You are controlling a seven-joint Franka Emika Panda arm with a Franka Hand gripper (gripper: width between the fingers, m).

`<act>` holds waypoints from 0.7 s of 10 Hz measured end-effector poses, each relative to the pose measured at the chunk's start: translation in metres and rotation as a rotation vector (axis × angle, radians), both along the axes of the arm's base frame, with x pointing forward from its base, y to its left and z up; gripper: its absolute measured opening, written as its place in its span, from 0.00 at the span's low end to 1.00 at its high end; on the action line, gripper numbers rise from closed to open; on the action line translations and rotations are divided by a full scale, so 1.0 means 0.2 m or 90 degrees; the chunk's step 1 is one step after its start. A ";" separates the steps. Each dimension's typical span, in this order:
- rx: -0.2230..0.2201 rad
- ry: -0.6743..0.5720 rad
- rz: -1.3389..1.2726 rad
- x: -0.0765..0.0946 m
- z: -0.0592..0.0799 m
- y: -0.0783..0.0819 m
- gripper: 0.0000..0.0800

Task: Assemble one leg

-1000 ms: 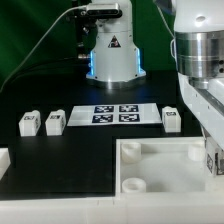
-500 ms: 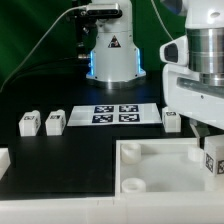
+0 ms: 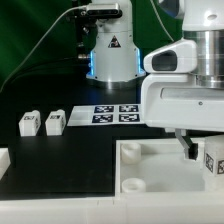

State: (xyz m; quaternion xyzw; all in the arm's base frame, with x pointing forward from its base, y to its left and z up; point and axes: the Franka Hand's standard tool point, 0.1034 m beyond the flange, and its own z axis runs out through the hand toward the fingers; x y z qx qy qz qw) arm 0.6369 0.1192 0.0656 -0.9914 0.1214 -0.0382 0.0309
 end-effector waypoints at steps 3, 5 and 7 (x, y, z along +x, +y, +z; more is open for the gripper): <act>-0.011 -0.007 0.096 0.00 0.00 0.00 0.81; -0.006 -0.005 0.063 0.00 0.00 0.00 0.63; 0.005 0.003 -0.072 0.00 0.00 -0.01 0.37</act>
Offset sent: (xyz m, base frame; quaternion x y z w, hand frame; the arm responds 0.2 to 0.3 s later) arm 0.0000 0.0000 0.0000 0.0000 0.0000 0.0000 1.0000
